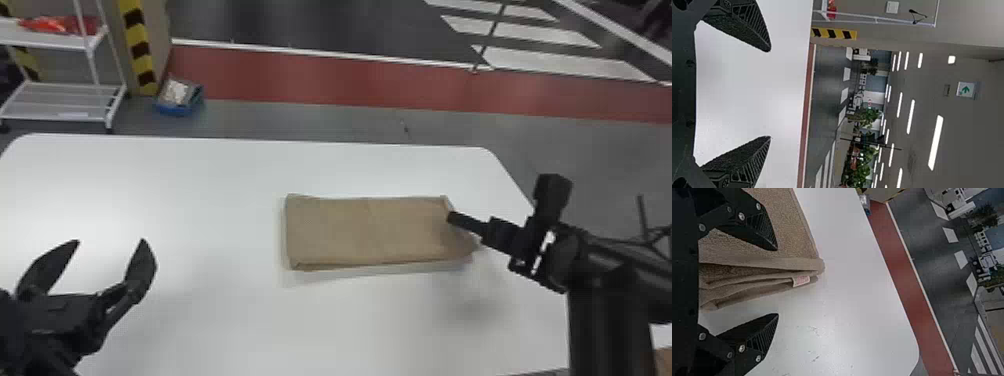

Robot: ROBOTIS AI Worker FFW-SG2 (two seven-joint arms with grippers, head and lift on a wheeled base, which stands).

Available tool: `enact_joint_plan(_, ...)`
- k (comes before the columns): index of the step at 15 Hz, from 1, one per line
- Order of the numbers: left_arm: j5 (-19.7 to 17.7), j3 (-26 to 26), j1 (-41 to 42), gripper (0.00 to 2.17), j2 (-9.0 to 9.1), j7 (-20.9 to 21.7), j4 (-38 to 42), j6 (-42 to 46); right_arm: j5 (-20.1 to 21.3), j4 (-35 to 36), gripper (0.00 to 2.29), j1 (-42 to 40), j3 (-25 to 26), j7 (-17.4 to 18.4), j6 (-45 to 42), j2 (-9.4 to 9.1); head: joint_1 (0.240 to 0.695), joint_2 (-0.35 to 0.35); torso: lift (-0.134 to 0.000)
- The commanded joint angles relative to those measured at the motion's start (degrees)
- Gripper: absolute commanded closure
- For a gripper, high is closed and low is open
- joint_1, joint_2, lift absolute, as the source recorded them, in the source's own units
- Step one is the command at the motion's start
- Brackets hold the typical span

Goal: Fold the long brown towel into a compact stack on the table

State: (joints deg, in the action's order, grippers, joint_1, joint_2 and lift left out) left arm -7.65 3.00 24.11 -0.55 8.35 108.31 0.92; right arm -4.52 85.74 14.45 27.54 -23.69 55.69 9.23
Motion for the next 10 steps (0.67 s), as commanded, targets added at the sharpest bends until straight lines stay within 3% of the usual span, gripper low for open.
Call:
enact_joint_plan(1,0.0,-0.1,-0.12,0.08,0.02,0.0,-0.29,0.0,0.39,-0.48,0.48,0.14,-0.73,-0.04,-0.01,0.0,0.695,-0.214,-0.123)
enact_joint_plan(3,0.0,0.07,-0.12,0.08,-0.07,0.0,-0.29,0.0,0.39,-0.66,0.79,0.14,-0.91,-0.13,-0.01,0.0,0.695,-0.212,-0.123)
enact_joint_plan(7,0.0,0.25,-0.03,0.08,-0.07,0.0,-0.64,0.0,-0.58,0.75,1.63,-1.18,-0.29,-0.83,0.17,-0.18,0.695,-0.204,-0.123)
enact_joint_plan(10,-0.18,0.25,0.06,0.08,-0.07,0.09,-0.82,0.35,-2.16,4.09,1.69,-2.06,0.85,-0.83,1.75,-0.62,0.695,-0.204,-0.123)
